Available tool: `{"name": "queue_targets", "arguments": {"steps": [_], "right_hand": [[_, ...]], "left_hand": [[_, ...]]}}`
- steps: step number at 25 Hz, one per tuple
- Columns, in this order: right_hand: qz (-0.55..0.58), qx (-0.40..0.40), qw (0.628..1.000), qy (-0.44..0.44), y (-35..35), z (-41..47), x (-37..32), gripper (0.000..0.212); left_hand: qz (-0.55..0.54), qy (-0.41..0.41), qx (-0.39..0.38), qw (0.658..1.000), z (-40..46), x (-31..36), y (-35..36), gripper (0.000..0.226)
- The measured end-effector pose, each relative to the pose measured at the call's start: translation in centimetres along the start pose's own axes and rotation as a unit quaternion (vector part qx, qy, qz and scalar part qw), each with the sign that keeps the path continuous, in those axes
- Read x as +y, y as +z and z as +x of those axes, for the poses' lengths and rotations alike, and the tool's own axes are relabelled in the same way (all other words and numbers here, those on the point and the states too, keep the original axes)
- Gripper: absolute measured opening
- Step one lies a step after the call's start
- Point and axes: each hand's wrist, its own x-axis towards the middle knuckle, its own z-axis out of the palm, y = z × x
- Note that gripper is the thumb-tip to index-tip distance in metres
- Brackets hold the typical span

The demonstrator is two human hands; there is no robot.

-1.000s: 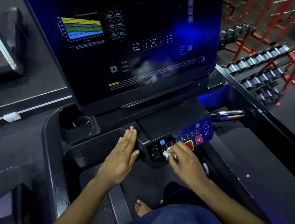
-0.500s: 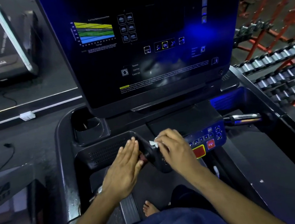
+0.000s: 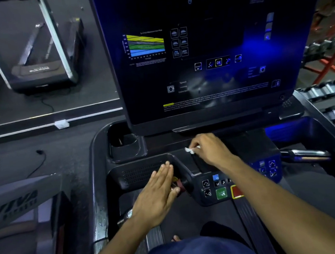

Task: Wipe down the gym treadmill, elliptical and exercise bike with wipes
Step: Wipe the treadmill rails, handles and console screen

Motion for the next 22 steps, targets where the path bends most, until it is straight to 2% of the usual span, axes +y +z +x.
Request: {"name": "queue_targets", "arguments": {"steps": [2,4,6,8,11,13,14,16,18,19,22], "right_hand": [[-0.053,-0.003,0.999,0.011,-1.0,-0.4,2.6,0.012],[-0.153,-0.003,0.988,0.023,-2.5,-0.7,5.2,0.018],[-0.293,0.004,0.954,0.058,-4.3,-1.1,7.9,0.022],[-0.346,0.015,0.931,0.116,-6.1,-1.6,9.9,0.022],[-0.337,-0.004,0.929,0.151,-6.4,-1.6,9.7,0.020],[-0.239,0.002,0.957,0.164,-4.8,-1.5,7.8,0.020],[-0.161,-0.012,0.974,0.158,-3.6,-1.6,6.3,0.023],[-0.067,-0.055,0.994,0.069,-0.9,-2.6,3.1,0.036],[-0.048,-0.083,0.995,-0.020,0.0,-5.3,1.1,0.048],[-0.038,-0.084,0.995,-0.024,-0.9,-7.0,1.0,0.052],[-0.103,-0.042,0.992,0.066,-4.1,-12.0,4.4,0.078]], "left_hand": [[-0.016,0.003,-0.003,1.000,0.3,0.1,-0.2,0.073],[-0.031,0.011,-0.007,0.999,0.7,0.2,-0.3,0.073],[-0.046,0.016,-0.003,0.999,1.3,0.4,-0.3,0.072],[-0.065,0.020,0.003,0.998,2.1,1.1,-0.5,0.072],[-0.109,0.036,0.009,0.993,3.4,2.5,-0.6,0.071],[-0.124,0.039,0.010,0.991,3.9,2.7,-0.6,0.071],[-0.127,0.039,0.010,0.991,4.1,2.7,-0.6,0.071],[-0.124,0.038,0.010,0.991,4.1,2.4,-0.6,0.070],[-0.125,0.039,0.013,0.991,4.1,2.3,-0.5,0.068],[-0.128,0.038,0.015,0.991,4.1,2.3,-0.5,0.068],[-0.122,0.032,0.022,0.992,4.2,2.6,-0.5,0.067]]}}
